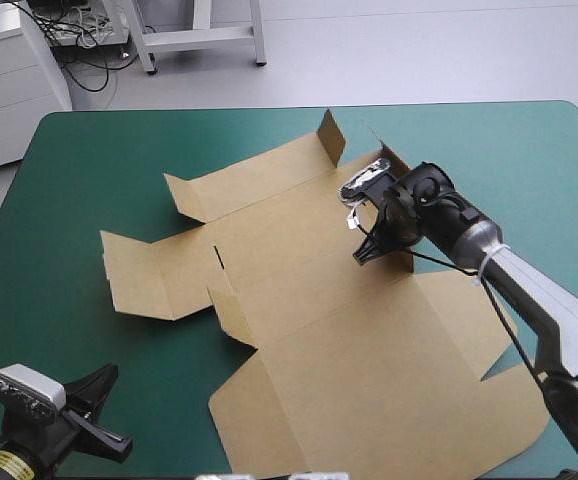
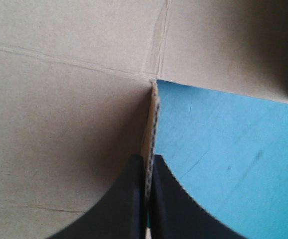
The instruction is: Fold the box
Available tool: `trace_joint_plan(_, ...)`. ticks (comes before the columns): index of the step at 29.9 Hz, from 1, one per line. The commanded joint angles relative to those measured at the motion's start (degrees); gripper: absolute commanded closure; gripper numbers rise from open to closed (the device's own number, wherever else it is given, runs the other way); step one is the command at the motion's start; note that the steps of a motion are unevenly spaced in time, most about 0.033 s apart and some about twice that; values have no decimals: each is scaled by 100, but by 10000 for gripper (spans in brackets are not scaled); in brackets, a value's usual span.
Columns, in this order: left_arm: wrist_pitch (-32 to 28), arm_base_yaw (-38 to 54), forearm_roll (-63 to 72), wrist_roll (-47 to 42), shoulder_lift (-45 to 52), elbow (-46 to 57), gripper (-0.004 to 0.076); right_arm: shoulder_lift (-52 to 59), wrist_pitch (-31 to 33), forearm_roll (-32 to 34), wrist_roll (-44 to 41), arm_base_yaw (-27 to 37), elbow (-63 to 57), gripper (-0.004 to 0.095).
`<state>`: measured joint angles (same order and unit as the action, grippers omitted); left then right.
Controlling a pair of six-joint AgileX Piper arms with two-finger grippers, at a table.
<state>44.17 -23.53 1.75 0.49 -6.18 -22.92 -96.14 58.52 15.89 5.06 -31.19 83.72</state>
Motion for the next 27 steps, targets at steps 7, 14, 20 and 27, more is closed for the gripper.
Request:
trace_joint_plan(7,-397,-8,15,-49,-96,-147,756,-553,-524,-381,2392,-15,935,917)
trace_joint_plan(14,-397,-8,15,-49,-96,-147,756,-647,-729,-1985,5382,-36,1045,931)
trace_joint_plan(20,-397,-8,15,-49,-96,-147,756,-647,-994,-2261,6248,-36,1045,931)
trace_joint_plan(27,-397,-8,15,-49,-96,-147,756,-668,-1427,-2815,7263,-36,1045,931)
